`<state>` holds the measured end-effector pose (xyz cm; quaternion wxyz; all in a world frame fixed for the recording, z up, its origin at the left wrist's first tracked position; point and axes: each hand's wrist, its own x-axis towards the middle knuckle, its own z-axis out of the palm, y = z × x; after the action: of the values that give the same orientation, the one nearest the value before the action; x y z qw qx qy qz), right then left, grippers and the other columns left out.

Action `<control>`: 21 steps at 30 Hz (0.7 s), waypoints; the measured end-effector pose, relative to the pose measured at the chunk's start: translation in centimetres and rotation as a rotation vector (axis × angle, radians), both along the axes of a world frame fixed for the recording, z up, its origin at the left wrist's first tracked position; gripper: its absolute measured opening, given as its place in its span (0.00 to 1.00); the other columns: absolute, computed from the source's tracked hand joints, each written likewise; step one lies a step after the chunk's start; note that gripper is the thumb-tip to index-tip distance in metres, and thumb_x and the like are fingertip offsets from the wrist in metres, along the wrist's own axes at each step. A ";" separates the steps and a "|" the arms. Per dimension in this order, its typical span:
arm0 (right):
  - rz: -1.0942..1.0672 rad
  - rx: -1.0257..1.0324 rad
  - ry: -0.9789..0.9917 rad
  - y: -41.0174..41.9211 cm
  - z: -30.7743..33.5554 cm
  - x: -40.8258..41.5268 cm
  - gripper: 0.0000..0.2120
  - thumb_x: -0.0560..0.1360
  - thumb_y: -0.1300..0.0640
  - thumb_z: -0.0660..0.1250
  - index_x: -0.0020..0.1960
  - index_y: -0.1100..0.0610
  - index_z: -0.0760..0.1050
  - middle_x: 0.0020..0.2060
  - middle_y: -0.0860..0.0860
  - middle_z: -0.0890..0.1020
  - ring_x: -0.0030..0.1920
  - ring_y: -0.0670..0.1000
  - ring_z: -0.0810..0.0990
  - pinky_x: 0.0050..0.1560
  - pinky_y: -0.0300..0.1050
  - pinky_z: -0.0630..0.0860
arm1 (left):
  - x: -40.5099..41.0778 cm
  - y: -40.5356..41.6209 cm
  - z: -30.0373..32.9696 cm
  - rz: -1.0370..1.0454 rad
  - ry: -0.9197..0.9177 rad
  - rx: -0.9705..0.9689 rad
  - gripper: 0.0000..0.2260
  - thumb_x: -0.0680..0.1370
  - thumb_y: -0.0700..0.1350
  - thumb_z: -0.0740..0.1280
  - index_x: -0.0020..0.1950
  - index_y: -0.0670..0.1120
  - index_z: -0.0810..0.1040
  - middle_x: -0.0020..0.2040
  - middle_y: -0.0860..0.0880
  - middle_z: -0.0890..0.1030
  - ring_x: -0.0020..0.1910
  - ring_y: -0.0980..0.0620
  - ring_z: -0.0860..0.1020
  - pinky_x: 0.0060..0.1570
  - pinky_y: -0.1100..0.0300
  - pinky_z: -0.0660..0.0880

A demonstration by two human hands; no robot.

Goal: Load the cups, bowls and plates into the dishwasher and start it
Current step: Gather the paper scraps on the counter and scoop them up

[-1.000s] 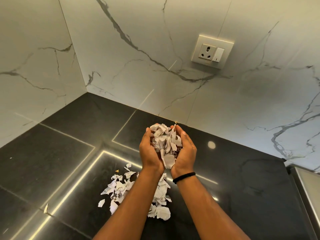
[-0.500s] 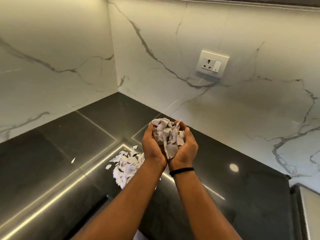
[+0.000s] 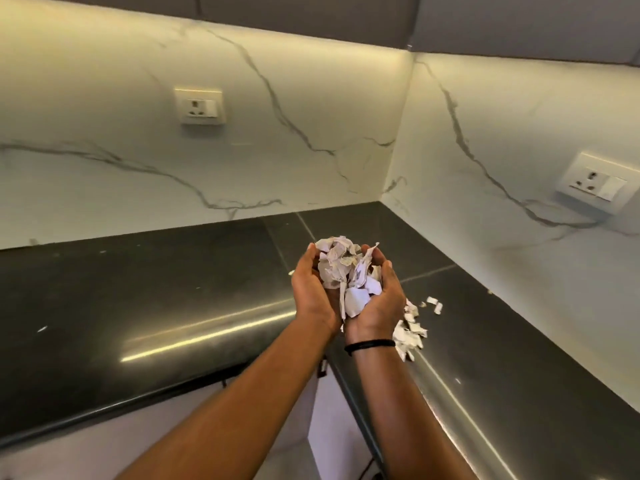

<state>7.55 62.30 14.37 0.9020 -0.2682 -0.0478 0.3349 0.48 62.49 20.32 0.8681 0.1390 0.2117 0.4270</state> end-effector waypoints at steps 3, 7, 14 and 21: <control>0.074 0.007 -0.004 1.5 0.5 -4.8 0.17 0.72 0.52 0.68 0.56 0.60 0.84 0.59 0.64 0.82 0.62 0.64 0.80 0.67 0.65 0.72 | -4.8 0.7 0.5 0.083 0.005 -0.009 0.23 0.82 0.55 0.59 0.66 0.39 0.78 0.61 0.37 0.81 0.52 0.39 0.83 0.54 0.48 0.80; 0.162 0.001 0.007 3.0 0.1 -12.4 0.17 0.77 0.52 0.64 0.58 0.61 0.83 0.59 0.63 0.82 0.61 0.64 0.81 0.68 0.65 0.72 | -12.5 1.7 0.3 0.189 0.011 -0.022 0.20 0.82 0.54 0.59 0.58 0.40 0.81 0.57 0.38 0.83 0.51 0.39 0.83 0.54 0.48 0.80; 0.308 -0.051 0.077 4.3 -1.2 -27.7 0.14 0.80 0.54 0.62 0.56 0.60 0.83 0.58 0.63 0.83 0.59 0.63 0.82 0.67 0.63 0.74 | -27.0 2.9 -1.5 0.316 0.062 -0.050 0.21 0.83 0.53 0.58 0.50 0.39 0.85 0.50 0.39 0.84 0.45 0.41 0.85 0.46 0.50 0.83; 0.413 -0.145 0.105 4.6 -6.8 -38.9 0.18 0.75 0.54 0.67 0.59 0.64 0.82 0.60 0.65 0.81 0.63 0.66 0.79 0.68 0.67 0.71 | -38.1 3.5 -7.7 0.463 0.122 -0.135 0.19 0.83 0.51 0.58 0.60 0.38 0.79 0.55 0.37 0.83 0.52 0.39 0.83 0.53 0.48 0.81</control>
<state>-31.34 66.88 7.60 0.7939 -0.2989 -0.0306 0.5287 -37.60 65.95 12.58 0.7401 0.0541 0.3178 0.5902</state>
